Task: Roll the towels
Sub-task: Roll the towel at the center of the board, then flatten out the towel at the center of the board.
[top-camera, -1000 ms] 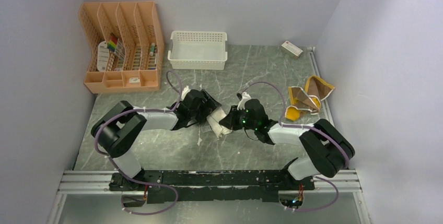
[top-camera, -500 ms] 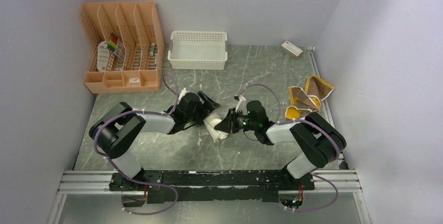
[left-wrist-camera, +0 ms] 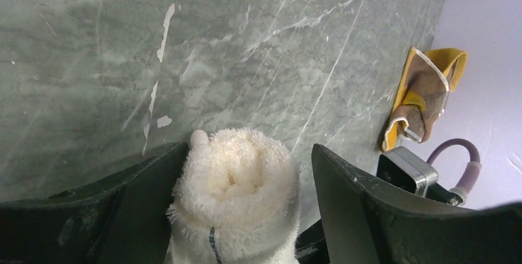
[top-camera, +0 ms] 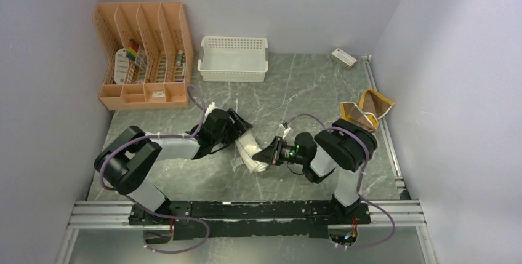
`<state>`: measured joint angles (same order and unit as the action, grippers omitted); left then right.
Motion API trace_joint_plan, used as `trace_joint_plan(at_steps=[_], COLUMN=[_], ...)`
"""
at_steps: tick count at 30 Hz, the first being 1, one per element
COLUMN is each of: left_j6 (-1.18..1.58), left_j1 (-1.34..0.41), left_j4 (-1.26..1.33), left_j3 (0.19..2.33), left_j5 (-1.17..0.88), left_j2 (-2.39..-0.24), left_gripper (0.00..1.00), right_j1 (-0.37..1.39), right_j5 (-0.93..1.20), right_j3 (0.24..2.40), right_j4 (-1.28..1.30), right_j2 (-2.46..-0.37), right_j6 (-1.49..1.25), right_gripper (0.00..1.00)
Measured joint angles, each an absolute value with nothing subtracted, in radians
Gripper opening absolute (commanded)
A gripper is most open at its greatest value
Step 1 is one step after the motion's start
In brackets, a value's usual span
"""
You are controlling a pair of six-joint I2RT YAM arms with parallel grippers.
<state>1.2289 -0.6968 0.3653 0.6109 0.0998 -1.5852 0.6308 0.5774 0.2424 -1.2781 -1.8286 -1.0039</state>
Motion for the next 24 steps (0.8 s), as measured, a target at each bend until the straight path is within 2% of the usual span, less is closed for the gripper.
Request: trace_joint_plan(at_steps=[4, 8, 11, 15, 17, 19, 22, 23, 24], left_j6=[1.207, 1.177, 1.149, 1.116, 1.106, 1.098, 1.088, 1.084, 1.08], left_j1=[-0.691, -0.689, -0.688, -0.685, -0.677, -0.675, -0.676, -0.677, -0.677], left_j4=[0.368, 0.369, 0.369, 0.375, 0.378, 0.378, 0.374, 0.373, 0.373], left_j3=[0.607, 0.604, 0.603, 0.603, 0.603, 0.603, 0.603, 0.603, 0.603], left_j5=[0.099, 0.099, 0.096, 0.088, 0.087, 0.084, 0.077, 0.077, 0.076], left_j2=[-1.581, -1.571, -1.561, -1.553, -1.552, -1.551, -1.545, -1.539, -1.53], left_gripper=[0.75, 0.67, 0.61, 0.57, 0.49, 0.1, 0.07, 0.07, 0.07], right_j1=[0.64, 0.659, 0.686, 0.726, 0.733, 0.735, 0.735, 0.736, 0.737], right_j5=[0.57, 0.544, 0.511, 0.454, 0.437, 0.429, 0.428, 0.426, 0.421], right_j3=[0.217, 0.205, 0.214, 0.268, 0.292, 0.306, 0.314, 0.315, 0.316], right_j4=[-1.457, -1.491, -1.393, -1.15, -1.076, -1.027, -0.994, -0.988, -0.977], right_j2=[-1.935, -1.947, -1.876, -1.724, -1.692, -1.687, -1.698, -1.702, -1.703], right_j6=[-1.095, -1.122, -1.08, -0.985, -0.952, -0.934, -0.921, -0.919, -0.918], right_gripper=[0.01, 0.11, 0.19, 0.2, 0.24, 0.36, 0.64, 0.86, 0.98])
